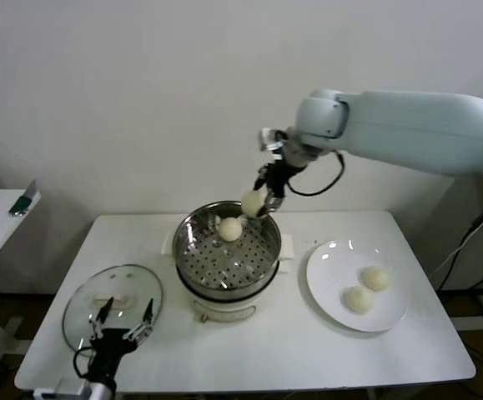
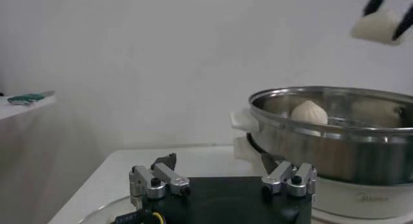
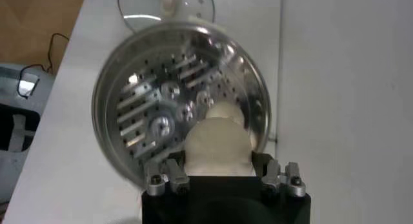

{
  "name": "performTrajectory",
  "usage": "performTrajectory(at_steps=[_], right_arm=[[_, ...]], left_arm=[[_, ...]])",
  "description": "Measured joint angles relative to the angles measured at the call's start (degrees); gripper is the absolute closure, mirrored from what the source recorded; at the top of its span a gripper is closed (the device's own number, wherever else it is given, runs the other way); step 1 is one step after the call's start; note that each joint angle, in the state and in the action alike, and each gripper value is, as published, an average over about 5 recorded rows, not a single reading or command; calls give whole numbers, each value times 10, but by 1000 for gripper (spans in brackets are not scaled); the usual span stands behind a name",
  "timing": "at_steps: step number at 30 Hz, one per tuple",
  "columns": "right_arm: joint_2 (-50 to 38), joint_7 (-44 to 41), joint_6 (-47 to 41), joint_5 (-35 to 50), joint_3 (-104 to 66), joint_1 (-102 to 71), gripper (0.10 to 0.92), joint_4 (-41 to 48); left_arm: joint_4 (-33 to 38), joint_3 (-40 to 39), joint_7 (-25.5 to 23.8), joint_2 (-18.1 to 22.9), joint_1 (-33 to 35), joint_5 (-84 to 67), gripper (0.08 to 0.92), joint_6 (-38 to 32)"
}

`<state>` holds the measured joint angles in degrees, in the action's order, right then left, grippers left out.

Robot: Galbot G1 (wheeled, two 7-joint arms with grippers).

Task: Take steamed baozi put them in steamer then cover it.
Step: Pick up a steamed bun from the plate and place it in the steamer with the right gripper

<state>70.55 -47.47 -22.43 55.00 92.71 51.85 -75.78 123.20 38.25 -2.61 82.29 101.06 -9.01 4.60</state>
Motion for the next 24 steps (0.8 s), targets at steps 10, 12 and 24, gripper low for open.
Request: performTrajectory(at_steps=[10,12,24], right_arm=[[93,16,-6,-11,-7,-82,347,63],[107,18,-6,-15,-9,-99,347,79],[160,35,-9,-40,-22,-168,347,160]], left_arm=[[0,4,0,-1,6,-2,177,-3],[0,4,0,-1,8,-2,177,-3],[4,4,2,0,13,-1,177,-8]])
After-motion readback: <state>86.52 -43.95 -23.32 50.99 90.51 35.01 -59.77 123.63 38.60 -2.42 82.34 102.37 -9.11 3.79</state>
